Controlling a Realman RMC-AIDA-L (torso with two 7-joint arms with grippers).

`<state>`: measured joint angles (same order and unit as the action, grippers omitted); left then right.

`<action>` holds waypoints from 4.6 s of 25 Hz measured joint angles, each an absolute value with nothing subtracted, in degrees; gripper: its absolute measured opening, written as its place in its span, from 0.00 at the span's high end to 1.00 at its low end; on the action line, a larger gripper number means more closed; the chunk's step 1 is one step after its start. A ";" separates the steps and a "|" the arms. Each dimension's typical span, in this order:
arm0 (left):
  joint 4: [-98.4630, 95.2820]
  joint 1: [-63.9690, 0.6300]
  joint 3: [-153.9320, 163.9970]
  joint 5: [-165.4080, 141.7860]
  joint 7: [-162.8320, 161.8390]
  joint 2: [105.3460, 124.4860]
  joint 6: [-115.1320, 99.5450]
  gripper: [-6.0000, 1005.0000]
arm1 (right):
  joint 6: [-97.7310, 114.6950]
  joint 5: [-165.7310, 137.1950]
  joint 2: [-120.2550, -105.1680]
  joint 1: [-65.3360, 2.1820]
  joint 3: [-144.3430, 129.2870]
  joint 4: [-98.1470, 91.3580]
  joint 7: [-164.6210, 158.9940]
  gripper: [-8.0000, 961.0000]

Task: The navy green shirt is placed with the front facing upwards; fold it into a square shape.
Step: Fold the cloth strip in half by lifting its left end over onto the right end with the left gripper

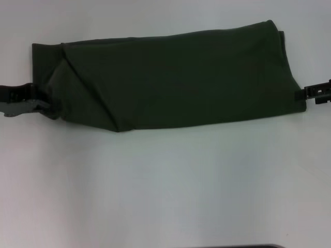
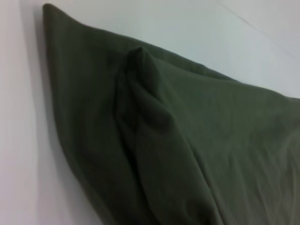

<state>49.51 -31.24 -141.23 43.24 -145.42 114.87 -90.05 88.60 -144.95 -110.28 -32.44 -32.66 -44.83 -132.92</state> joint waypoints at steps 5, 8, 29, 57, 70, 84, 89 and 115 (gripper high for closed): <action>49.48 -31.39 -141.26 43.24 -145.44 114.87 -90.05 0.97 | 88.33 -144.70 -110.94 -32.52 -32.43 -44.33 -133.12 0.08; 49.48 -31.51 -141.25 43.24 -145.45 114.88 -90.04 0.97 | 87.67 -144.67 -111.13 -33.10 -32.48 -43.25 -132.86 0.08; 49.48 -32.20 -141.24 43.24 -145.47 115.10 -89.98 0.97 | 85.25 -145.69 -111.88 -34.53 -34.63 -41.07 -133.31 0.21; 49.35 -32.17 -140.54 42.31 -146.12 113.56 -96.54 0.97 | 92.99 -150.47 -109.12 -34.74 -34.72 -42.71 -136.48 0.98; 50.23 -30.54 -140.54 32.34 -146.07 114.55 -105.12 0.97 | 101.34 -160.40 -109.84 -34.35 -34.80 -46.26 -137.33 0.98; 50.91 -28.16 -139.99 29.26 -144.76 115.29 -107.68 0.97 | 101.54 -162.85 -109.86 -34.20 -34.89 -45.73 -136.96 0.98; 50.91 -27.98 -139.94 29.23 -144.69 115.21 -107.38 0.97 | 102.55 -162.85 -110.37 -34.19 -34.89 -45.81 -136.37 0.98; 56.59 -25.53 -150.52 28.45 -145.92 112.66 -106.99 0.68 | 107.27 -158.10 -107.39 -33.30 -29.45 -46.32 -135.21 0.66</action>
